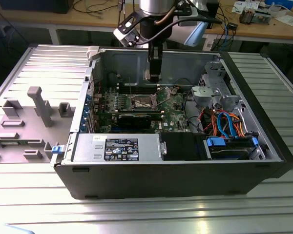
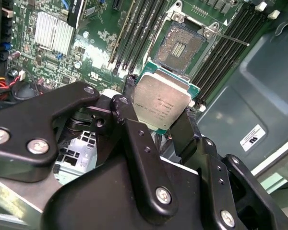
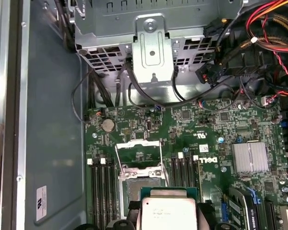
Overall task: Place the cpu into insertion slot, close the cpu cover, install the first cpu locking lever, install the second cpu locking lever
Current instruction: 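Place the cpu into insertion slot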
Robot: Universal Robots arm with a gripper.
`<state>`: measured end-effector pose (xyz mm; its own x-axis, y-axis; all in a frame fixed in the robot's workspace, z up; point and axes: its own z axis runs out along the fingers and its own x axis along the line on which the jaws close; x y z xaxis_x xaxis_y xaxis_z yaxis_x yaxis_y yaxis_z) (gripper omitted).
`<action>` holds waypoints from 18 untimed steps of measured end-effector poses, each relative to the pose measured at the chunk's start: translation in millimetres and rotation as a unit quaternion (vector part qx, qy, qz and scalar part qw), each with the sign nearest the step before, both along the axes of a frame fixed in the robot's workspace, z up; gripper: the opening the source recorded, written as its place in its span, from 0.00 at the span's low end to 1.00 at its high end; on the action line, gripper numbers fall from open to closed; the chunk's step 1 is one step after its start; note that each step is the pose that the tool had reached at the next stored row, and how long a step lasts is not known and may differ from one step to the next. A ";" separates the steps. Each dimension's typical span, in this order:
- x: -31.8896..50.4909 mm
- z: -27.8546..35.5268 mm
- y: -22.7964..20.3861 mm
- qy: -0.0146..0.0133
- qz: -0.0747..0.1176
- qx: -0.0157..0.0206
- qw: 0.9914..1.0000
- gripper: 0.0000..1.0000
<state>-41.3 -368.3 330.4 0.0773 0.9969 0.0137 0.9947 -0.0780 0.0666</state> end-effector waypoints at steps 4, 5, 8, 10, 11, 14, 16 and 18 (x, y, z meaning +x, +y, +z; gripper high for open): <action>0.0 -4.4 0.0 0.000 -0.011 -0.001 1.000 0.54; 0.0 -5.1 0.0 0.000 -0.013 -0.001 1.000 0.54; 0.0 -7.4 0.0 0.000 -0.020 -0.001 1.000 0.54; 0.0 -8.1 0.0 0.000 -0.021 -0.002 1.000 0.54; 0.0 -8.2 0.0 0.000 -0.021 -0.002 1.000 0.54; 0.0 -8.3 0.0 0.000 -0.021 -0.002 1.000 0.54; 0.0 -8.4 0.0 0.000 -0.021 -0.002 1.000 0.54; 0.0 -8.4 0.0 0.000 -0.021 -0.002 1.000 0.54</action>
